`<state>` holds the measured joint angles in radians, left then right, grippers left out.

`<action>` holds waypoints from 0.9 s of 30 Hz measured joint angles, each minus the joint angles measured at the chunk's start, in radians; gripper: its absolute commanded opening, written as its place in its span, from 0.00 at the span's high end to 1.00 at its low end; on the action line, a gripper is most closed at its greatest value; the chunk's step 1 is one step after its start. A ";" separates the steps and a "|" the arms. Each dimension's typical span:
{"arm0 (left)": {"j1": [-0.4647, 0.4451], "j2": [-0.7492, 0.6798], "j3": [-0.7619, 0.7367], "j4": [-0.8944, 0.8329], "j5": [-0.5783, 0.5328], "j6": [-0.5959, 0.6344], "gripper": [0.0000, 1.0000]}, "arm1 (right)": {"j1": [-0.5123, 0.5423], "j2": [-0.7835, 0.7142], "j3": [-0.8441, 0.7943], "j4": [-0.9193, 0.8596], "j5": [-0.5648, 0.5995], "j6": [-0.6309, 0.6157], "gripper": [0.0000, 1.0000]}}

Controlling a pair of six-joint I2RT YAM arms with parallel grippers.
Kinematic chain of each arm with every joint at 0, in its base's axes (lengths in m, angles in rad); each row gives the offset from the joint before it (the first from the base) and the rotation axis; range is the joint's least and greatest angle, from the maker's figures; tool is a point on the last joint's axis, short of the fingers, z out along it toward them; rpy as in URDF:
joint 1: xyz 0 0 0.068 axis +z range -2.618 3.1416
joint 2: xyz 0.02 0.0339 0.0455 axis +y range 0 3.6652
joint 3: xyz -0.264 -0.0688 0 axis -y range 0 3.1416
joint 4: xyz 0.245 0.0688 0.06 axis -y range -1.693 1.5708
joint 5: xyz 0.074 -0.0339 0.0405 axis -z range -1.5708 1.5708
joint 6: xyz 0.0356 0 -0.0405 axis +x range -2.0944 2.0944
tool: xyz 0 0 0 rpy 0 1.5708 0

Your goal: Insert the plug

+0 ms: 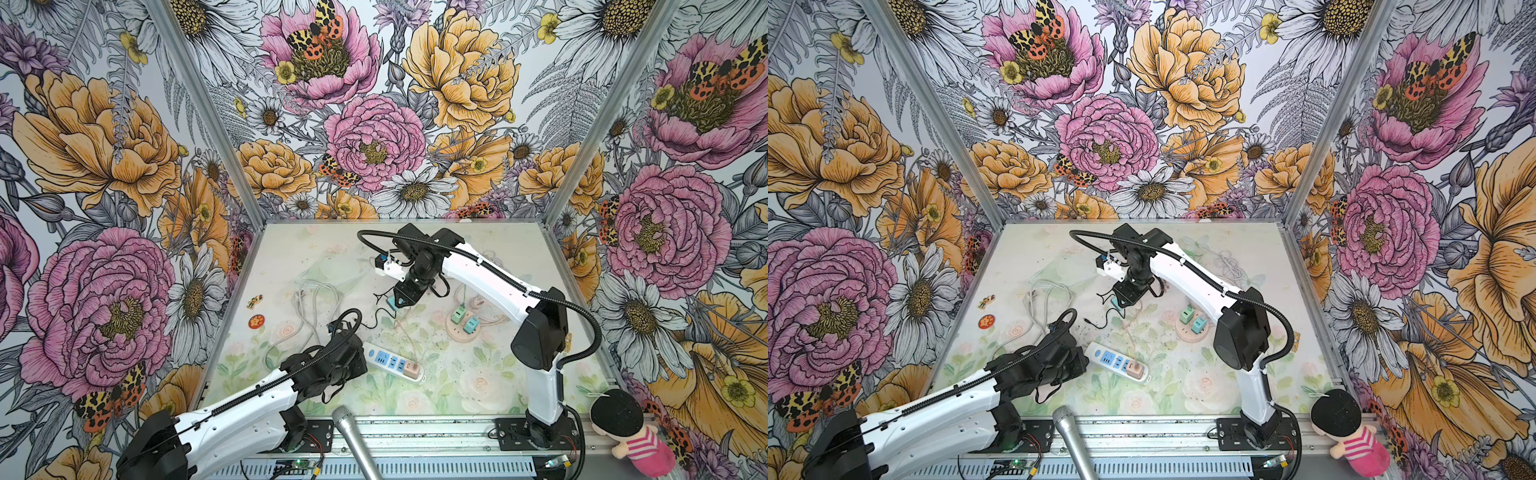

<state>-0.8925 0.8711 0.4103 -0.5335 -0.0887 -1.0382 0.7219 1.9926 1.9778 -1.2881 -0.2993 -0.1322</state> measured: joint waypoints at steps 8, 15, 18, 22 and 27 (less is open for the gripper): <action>-0.187 0.171 0.061 0.071 0.010 -0.004 0.95 | -0.026 -0.009 0.019 0.005 -0.019 0.010 1.00; -0.265 0.386 0.087 0.220 0.045 -0.018 0.95 | -0.060 -0.009 0.073 0.008 -0.045 0.011 1.00; -0.277 0.440 0.087 0.329 0.073 -0.032 0.95 | -0.075 -0.009 0.088 0.008 -0.051 0.011 1.00; -0.277 0.555 0.102 0.470 0.117 -0.038 0.95 | -0.088 -0.006 0.088 0.008 -0.053 0.011 1.00; -0.251 0.688 0.175 0.594 0.165 -0.037 0.95 | -0.092 0.000 0.088 0.007 -0.053 0.011 1.00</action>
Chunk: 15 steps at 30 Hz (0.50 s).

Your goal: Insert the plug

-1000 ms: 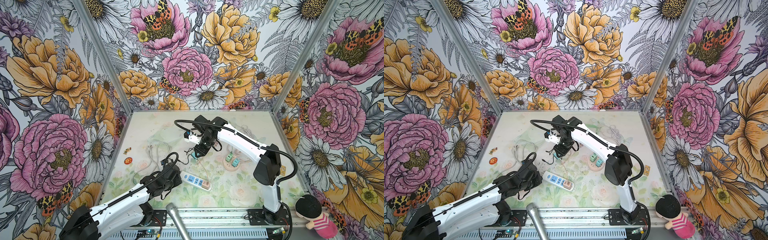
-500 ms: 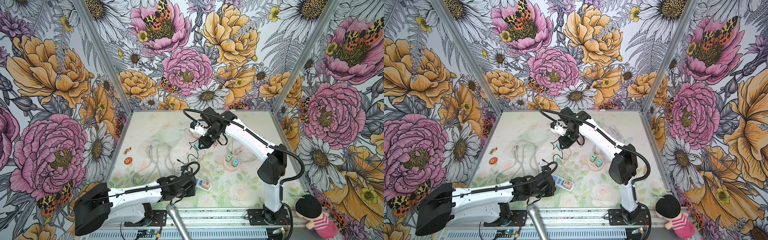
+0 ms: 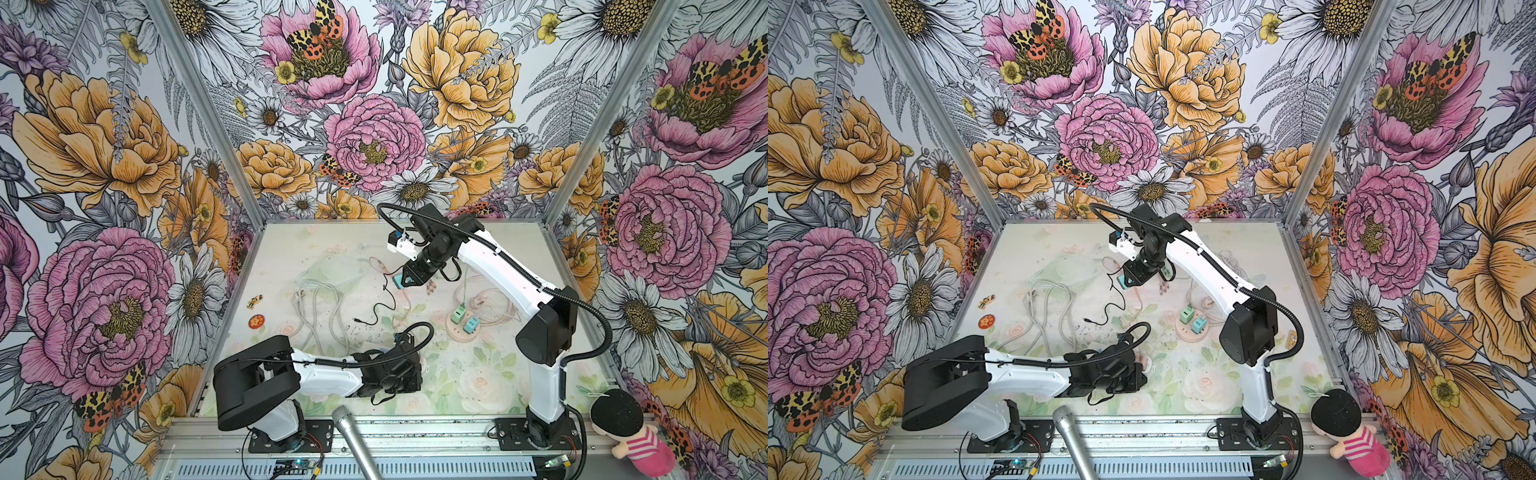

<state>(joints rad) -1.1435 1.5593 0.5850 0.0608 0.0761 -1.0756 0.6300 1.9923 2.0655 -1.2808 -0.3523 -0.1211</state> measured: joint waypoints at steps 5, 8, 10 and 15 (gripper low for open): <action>0.104 0.019 0.011 0.029 0.000 0.005 0.94 | -0.010 0.000 0.000 0.000 0.000 0.000 1.00; 0.160 0.019 0.027 0.029 0.006 0.026 0.91 | -0.016 0.000 0.000 0.000 0.000 -0.003 1.00; 0.182 0.019 0.056 0.023 0.028 0.051 0.87 | -0.016 0.000 0.000 0.000 -0.001 -0.006 1.00; 0.176 -0.097 0.126 -0.140 0.052 0.124 0.82 | -0.014 0.000 0.000 -0.001 -0.002 -0.029 1.00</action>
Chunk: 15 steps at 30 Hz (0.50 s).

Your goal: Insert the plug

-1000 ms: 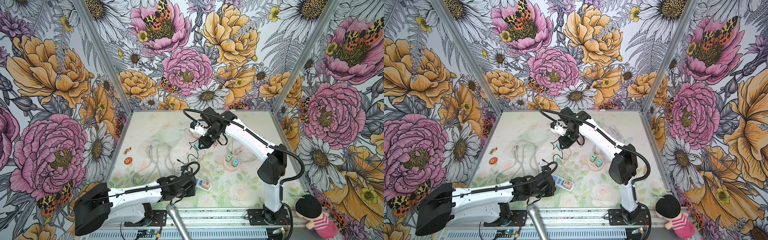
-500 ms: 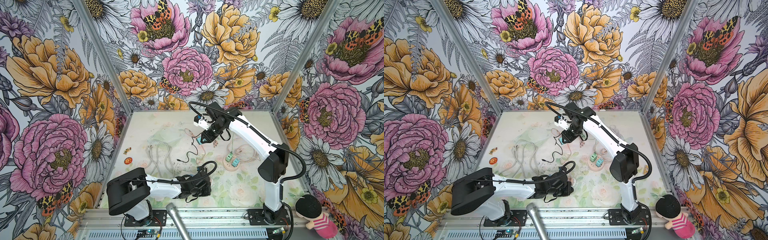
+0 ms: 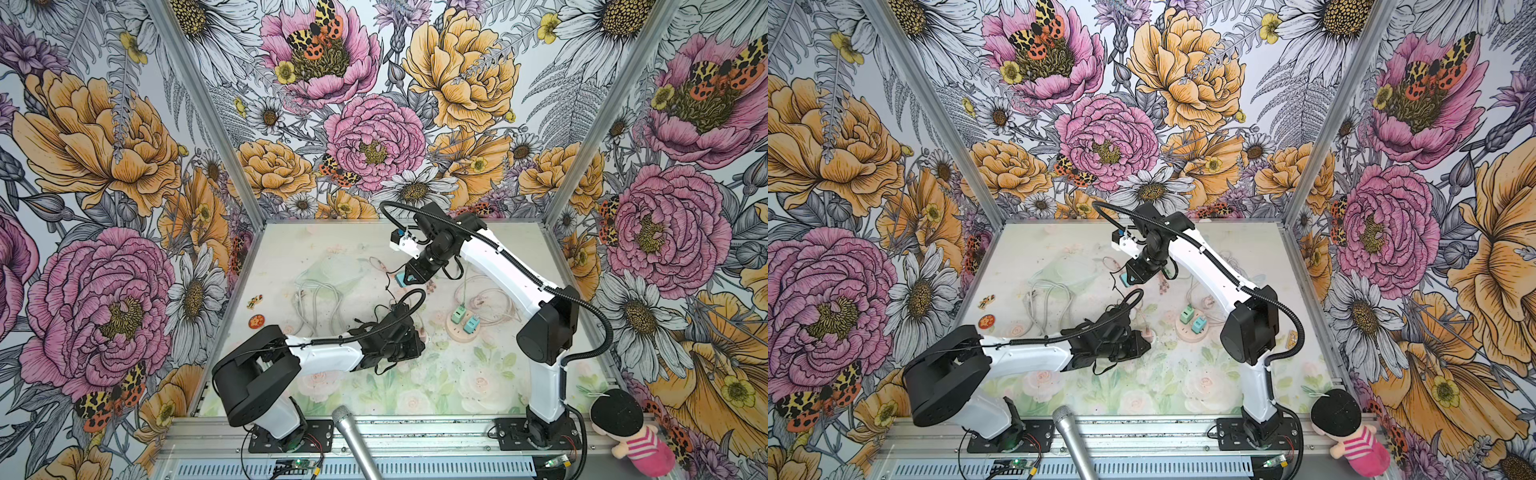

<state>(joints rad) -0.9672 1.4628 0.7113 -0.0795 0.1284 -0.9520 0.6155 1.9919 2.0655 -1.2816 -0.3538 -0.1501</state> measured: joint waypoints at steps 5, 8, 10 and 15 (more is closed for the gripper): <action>0.049 -0.349 0.001 -0.266 -0.059 0.047 0.71 | 0.015 0.000 0.005 -0.013 0.001 -0.009 1.00; 0.179 -0.524 -0.043 -0.336 -0.068 0.074 0.57 | 0.034 0.000 0.018 -0.026 0.002 -0.010 1.00; 0.269 -0.577 -0.064 -0.375 -0.066 0.106 0.49 | 0.055 0.000 0.029 -0.042 0.009 -0.014 1.00; 0.410 -0.519 -0.082 -0.384 -0.027 0.213 0.40 | 0.117 0.010 0.080 -0.113 0.034 -0.037 1.00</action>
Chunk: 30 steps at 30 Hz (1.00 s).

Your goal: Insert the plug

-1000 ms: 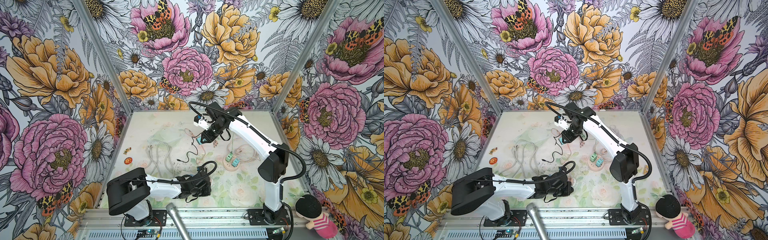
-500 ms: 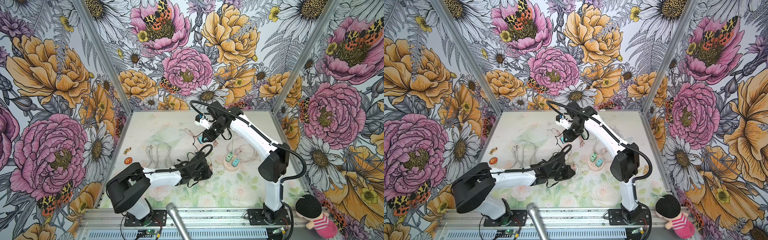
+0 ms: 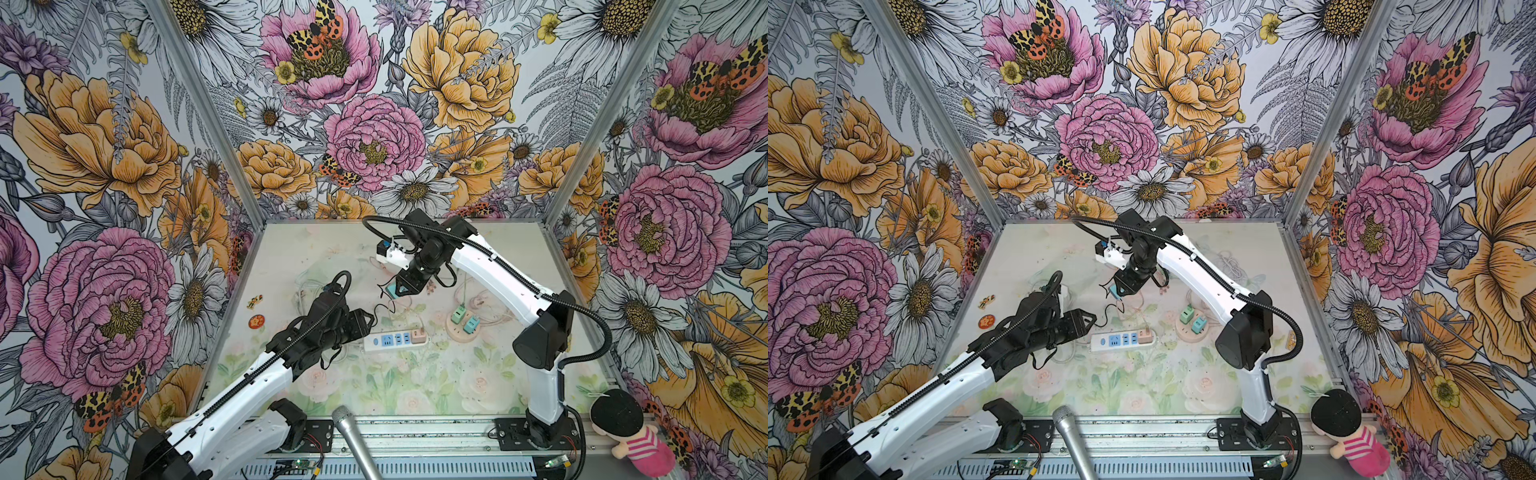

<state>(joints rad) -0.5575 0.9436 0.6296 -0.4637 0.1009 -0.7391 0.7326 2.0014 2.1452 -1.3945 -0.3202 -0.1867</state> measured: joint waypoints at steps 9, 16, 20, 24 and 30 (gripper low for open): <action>0.069 0.127 -0.135 0.307 0.074 0.086 0.39 | 0.027 0.043 0.045 -0.070 0.002 0.003 1.00; 0.071 0.221 -0.153 0.581 0.122 0.132 0.38 | 0.045 0.060 0.075 -0.084 -0.009 0.036 1.00; 0.072 0.263 -0.166 0.711 0.133 0.150 0.38 | 0.048 0.081 0.080 -0.093 -0.010 0.051 1.00; 0.078 0.291 -0.198 0.827 0.134 0.166 0.40 | 0.053 0.116 0.105 -0.112 -0.011 0.064 1.00; 0.092 0.424 -0.189 0.953 0.129 0.192 0.57 | 0.053 0.142 0.149 -0.149 -0.016 0.066 1.00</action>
<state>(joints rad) -0.4656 1.3678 0.4408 0.4892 0.2302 -0.5468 0.7853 2.1437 2.2940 -1.5436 -0.3367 -0.1207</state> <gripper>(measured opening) 0.487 0.283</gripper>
